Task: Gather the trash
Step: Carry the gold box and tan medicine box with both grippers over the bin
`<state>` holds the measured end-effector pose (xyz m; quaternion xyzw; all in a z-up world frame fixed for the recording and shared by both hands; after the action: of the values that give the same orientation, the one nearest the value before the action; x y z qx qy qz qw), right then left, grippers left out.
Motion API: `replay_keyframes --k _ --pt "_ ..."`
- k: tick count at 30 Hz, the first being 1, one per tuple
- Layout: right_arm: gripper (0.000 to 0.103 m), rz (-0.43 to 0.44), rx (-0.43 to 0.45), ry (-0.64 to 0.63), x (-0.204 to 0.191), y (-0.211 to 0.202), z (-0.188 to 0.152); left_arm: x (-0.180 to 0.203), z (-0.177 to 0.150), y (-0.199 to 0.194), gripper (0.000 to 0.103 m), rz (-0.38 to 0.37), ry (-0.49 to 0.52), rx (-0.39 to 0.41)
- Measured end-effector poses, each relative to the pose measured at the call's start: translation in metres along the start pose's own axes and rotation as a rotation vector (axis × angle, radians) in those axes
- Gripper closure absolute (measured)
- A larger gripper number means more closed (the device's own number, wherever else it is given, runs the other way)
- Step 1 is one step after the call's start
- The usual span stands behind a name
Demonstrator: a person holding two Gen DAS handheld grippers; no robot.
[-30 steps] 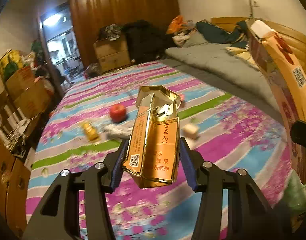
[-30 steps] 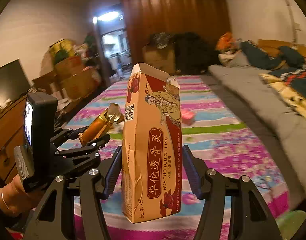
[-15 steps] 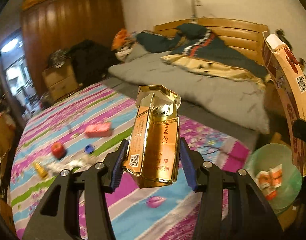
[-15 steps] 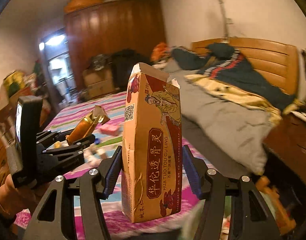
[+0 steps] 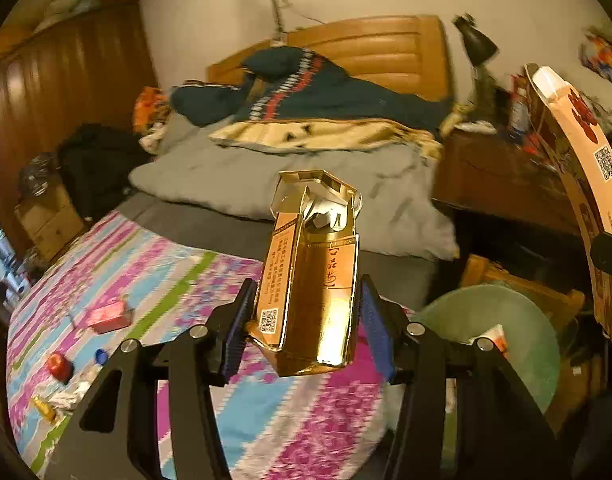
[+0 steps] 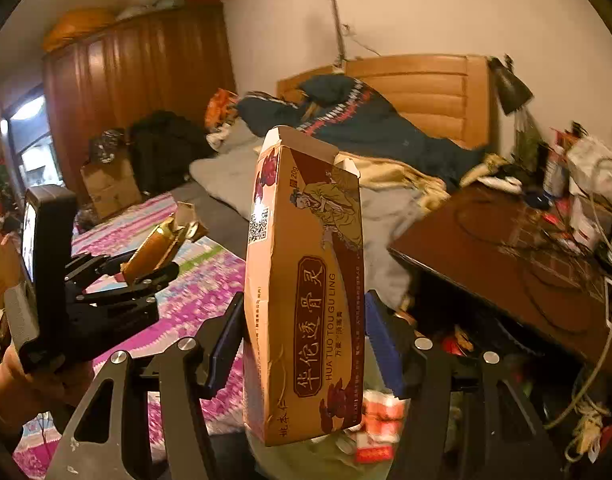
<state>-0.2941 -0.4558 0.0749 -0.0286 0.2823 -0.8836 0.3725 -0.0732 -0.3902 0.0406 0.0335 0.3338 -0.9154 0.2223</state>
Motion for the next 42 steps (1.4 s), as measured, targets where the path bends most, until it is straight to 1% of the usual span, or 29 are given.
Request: replay_keyframes --k 3,5,8,10,14,19,24,31,42 --pt "0.043 -0.037 -0.03 0.023 0.016 -0.004 -0.008 0.027 0.001 0.011 0.054 -0.059 0.033 -0.035" --pt "0.043 -0.056 -0.058 0.048 0.027 -0.002 -0.013 0.043 0.0 0.015 0.054 -0.084 0.061 -0.045" --pt "0.043 -0.078 -0.108 0.092 0.04 0.001 -0.02 0.061 0.0 0.019 0.054 -0.103 0.099 -0.05" --pt "0.043 -0.092 -0.144 0.13 0.053 0.003 -0.028 0.072 -0.002 0.023 0.053 -0.125 0.119 -0.068" --pt "0.043 -0.109 -0.19 0.178 0.07 0.007 -0.041 0.089 -0.009 0.029 0.053 -0.151 0.147 -0.091" --pt "0.043 -0.117 -0.238 0.221 0.081 0.015 -0.054 0.099 -0.018 0.036 0.053 -0.161 0.166 -0.12" --pt "0.043 -0.116 -0.275 0.235 0.079 0.023 -0.063 0.109 -0.025 0.041 0.053 -0.173 0.187 -0.138" --pt "0.043 -0.099 -0.336 0.288 0.083 0.035 -0.078 0.112 -0.029 0.046 0.053 -0.173 0.187 -0.158" --pt "0.043 -0.076 -0.355 0.305 0.08 0.045 -0.081 0.114 -0.032 0.049 0.053 -0.17 0.19 -0.171"
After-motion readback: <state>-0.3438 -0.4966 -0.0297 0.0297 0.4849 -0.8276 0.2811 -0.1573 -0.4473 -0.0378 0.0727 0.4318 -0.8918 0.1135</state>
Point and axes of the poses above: each gripper's, at about its wrist camera, not at the fingertips, and y roughly the way its jaws point, x to its right, z to its top, the point moved 3 cm from there along y, roughly the way its jaws point, and after that the axes turned 1 degree about z, right-handed, at the moved point
